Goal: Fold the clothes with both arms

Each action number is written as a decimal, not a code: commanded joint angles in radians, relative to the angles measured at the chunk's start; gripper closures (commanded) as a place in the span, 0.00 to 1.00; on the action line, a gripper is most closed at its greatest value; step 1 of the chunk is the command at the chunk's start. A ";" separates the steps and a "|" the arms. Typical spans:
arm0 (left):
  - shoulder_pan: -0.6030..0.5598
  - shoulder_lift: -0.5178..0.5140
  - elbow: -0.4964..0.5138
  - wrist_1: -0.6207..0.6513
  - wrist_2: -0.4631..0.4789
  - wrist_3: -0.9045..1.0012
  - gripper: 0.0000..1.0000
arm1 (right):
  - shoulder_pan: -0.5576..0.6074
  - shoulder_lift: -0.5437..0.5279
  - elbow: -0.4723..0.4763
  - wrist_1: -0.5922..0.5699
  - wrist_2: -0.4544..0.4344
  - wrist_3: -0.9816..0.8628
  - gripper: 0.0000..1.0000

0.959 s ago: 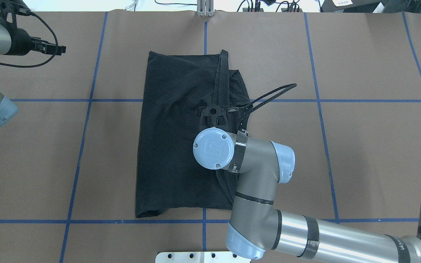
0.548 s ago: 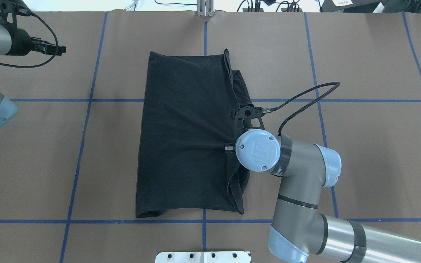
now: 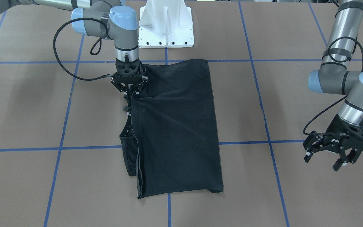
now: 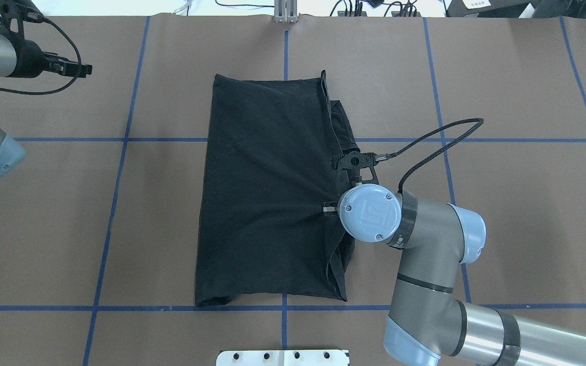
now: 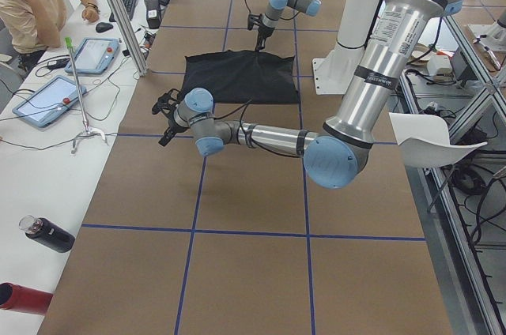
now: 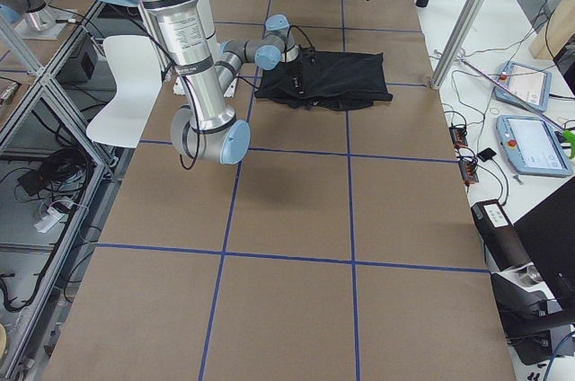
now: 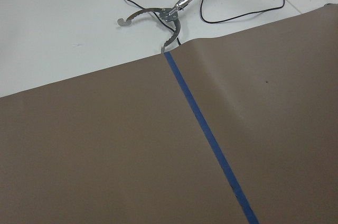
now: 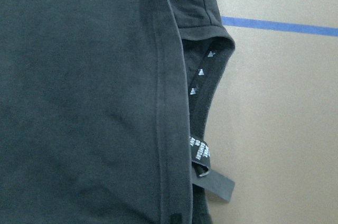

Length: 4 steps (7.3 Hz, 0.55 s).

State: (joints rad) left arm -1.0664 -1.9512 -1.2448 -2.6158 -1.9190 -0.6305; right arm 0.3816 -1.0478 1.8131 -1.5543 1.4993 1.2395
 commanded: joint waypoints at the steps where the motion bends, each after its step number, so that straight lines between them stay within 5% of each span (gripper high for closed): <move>1: 0.002 0.000 0.004 0.000 0.000 0.000 0.00 | 0.000 0.025 0.025 -0.012 0.080 0.018 0.00; 4: 0.003 0.000 0.005 0.000 0.000 0.000 0.00 | -0.093 0.032 0.047 -0.104 0.059 0.139 0.04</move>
State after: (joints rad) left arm -1.0634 -1.9512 -1.2407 -2.6154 -1.9190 -0.6305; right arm 0.3279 -1.0194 1.8463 -1.6141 1.5758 1.3374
